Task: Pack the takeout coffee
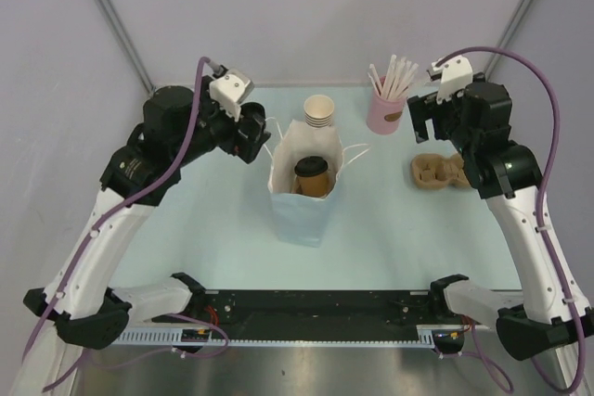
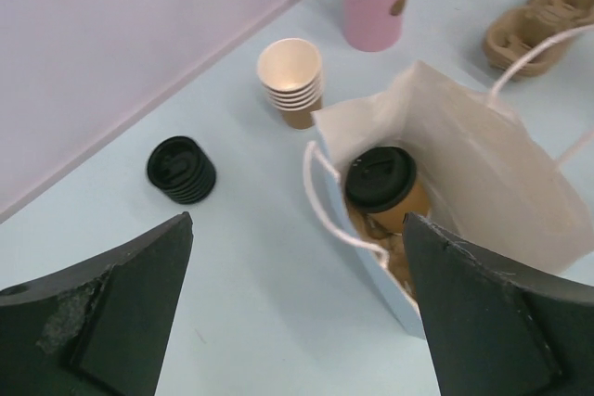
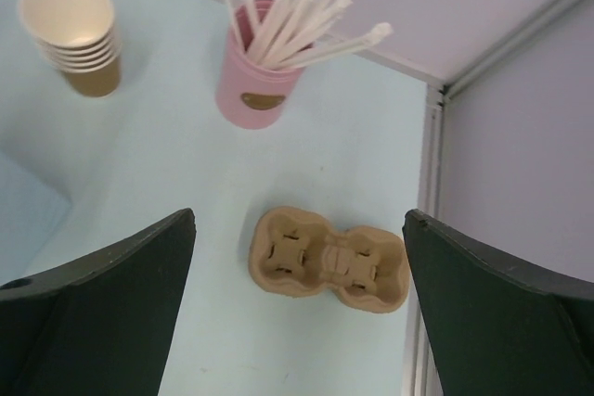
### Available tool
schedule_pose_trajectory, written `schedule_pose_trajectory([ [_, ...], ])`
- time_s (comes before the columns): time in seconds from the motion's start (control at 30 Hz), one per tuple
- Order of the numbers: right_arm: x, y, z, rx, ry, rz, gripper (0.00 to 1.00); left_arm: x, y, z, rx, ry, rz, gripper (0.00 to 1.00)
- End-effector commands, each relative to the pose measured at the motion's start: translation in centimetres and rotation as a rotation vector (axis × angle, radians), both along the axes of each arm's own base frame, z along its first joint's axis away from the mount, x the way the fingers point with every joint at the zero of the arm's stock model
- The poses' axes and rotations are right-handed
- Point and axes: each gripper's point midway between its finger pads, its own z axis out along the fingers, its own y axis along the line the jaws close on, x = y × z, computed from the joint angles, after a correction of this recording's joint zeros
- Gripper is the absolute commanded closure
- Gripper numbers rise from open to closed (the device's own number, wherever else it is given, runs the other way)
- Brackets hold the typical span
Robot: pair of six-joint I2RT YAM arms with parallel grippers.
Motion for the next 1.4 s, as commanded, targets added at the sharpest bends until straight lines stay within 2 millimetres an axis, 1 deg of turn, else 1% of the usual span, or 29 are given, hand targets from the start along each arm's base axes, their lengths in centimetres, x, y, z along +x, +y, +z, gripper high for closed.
schedule_pose_trajectory([
  [0.0, 3.7, -3.4, 1.5, 0.056, -0.097, -0.239, 0.05, 2.0, 2.5, -0.1, -0.004, -0.033, 0.133, 0.0],
  [0.03, 4.5, -4.6, 1.6, 0.077, -0.11, -0.281, 0.06, 2.0, 2.8, -0.1, -0.01, -0.035, 0.141, 0.0],
  [0.07, 5.2, -4.9, 1.3, 0.096, -0.103, -0.288, 0.08, 2.1, 2.9, -0.2, -0.011, -0.036, 0.147, 0.0],
  [0.1, 6.3, -5.1, 0.3, 0.137, -0.076, -0.309, 0.1, 2.2, 3.0, -0.4, -0.013, -0.033, 0.151, 0.0],
  [0.13, 7.1, -6.6, 0.2, 0.165, -0.072, -0.344, 0.11, 2.2, 3.0, -0.5, -0.014, -0.031, 0.151, 0.0],
  [0.17, 7.8, -6.3, -0.2, 0.209, -0.053, -0.318, 0.14, 2.0, 3.2, -0.4, -0.019, -0.034, 0.152, 0.0],
  [0.2, 9.1, -6.6, -1.7, 0.236, -0.008, -0.323, 0.16, 2.0, 3.3, -0.5, -0.022, -0.038, 0.153, 0.0],
  [0.23, 9.7, -6.5, -1.6, 0.294, -0.002, -0.321, 0.17, 1.9, 3.4, -0.5, -0.022, -0.04, 0.155, 0.0],
  [0.27, 10.8, -7.0, -2.9, 0.324, 0.038, -0.309, 0.21, 1.7, 3.8, -0.3, -0.03, -0.051, 0.161, 0.0],
  [0.3, 11.3, -7.0, -3.1, 0.334, 0.042, -0.297, 0.22, 1.8, 3.9, -0.6, -0.03, -0.05, 0.163, 0.0],
  [0.37, 12.3, -6.9, -3.5, 0.374, 0.044, -0.3, 0.25, 1.5, 4.4, -0.5, -0.043, -0.059, 0.167, 0.0],
  [0.4, 13.2, -7.0, -3.7, 0.381, 0.035, -0.301, 0.26, 1.3, 4.2, -1.1, -0.045, -0.05, 0.151, 0.0],
  [0.43, 13.6, -6.1, -3.9, 0.407, 0.045, -0.255, 0.26, 1.4, 4.6, -1.0, -0.055, -0.052, 0.161, 0.0],
  [0.47, 14.0, -5.9, -4.0, 0.421, 0.044, -0.238, 0.27, 1.3, 4.6, -1.1, -0.061, -0.05, 0.156, 0.0],
  [0.5, 14.5, -5.5, -3.6, 0.434, 0.023, -0.209, 0.27, 1.1, 4.5, -1.5, -0.07, -0.039, 0.145, 0.0],
  [0.53, 14.9, -4.9, -3.8, 0.448, 0.028, -0.177, 0.27, 1.1, 4.8, -1.5, -0.078, -0.038, 0.148, 0.0],
  [0.67, 16.0, -4.2, -3.7, 0.5, 0.016, -0.15, 0.3, 1.0, 5.4, -1.6, -0.098, -0.033, 0.152, 0.0],
  [0.7, 16.3, -4.1, -3.6, 0.504, 0.013, -0.147, 0.3, 0.9, 5.4, -1.6, -0.105, -0.033, 0.151, 0.0],
  [0.77, 16.9, -4.0, -4.2, 0.517, 0.024, -0.148, 0.32, 0.9, 5.7, -1.8, -0.113, -0.028, 0.149, 0.01],
  [0.8, 17.2, -4.0, -4.0, 0.52, 0.017, -0.147, 0.33, 0.8, 5.7, -1.9, -0.116, -0.023, 0.148, 0.0],
  [0.87, 17.9, -4.2, -4.7, 0.517, 0.029, -0.155, 0.34, 0.7, 5.9, -1.9, -0.122, -0.023, 0.147, 0.0],
  [0.93, 18.3, -4.3, -5.0, 0.516, 0.031, -0.16, 0.36, 0.6, 6.1, -1.9, -0.131, -0.023, 0.15, 0.0],
  [0.97, 18.7, -4.3, -5.6, 0.514, 0.043, -0.162, 0.39, 0.6, 6.1, -2.0, -0.134, -0.02, 0.146, 0.0],
  [1.03, 19.0, -4.3, -5.6, 0.516, 0.036, -0.16, 0.46, 0.7, 6.5, -1.9, -0.142, -0.019, 0.154, 0.0],
  [1.07, 19.1, -4.2, -5.9, 0.519, 0.041, -0.16, 0.51, 0.6, 6.5, -2.0, -0.145, -0.018, 0.15, 0.0],
  [1.1, 19.4, -4.2, -6.1, 0.522, 0.043, -0.162, 0.52, 0.6, 6.5, -2.0, -0.149, -0.015, 0.151, 0.0],
  [1.27, 20.3, -4.6, -6.2, 0.522, 0.021, -0.177, 0.53, 0.8, 6.9, -2.2, -0.157, -0.008, 0.161, 0.0],
  [1.3, 20.6, -4.6, -6.6, 0.518, 0.023, -0.178, 0.53, 0.8, 6.8, -2.2, -0.159, -0.006, 0.157, 0.0],
  [1.37, 20.9, -4.6, -6.4, 0.516, 0.013, -0.177, 0.53, 0.9, 7.0, -2.2, -0.163, -0.005, 0.163, 0.0],
])
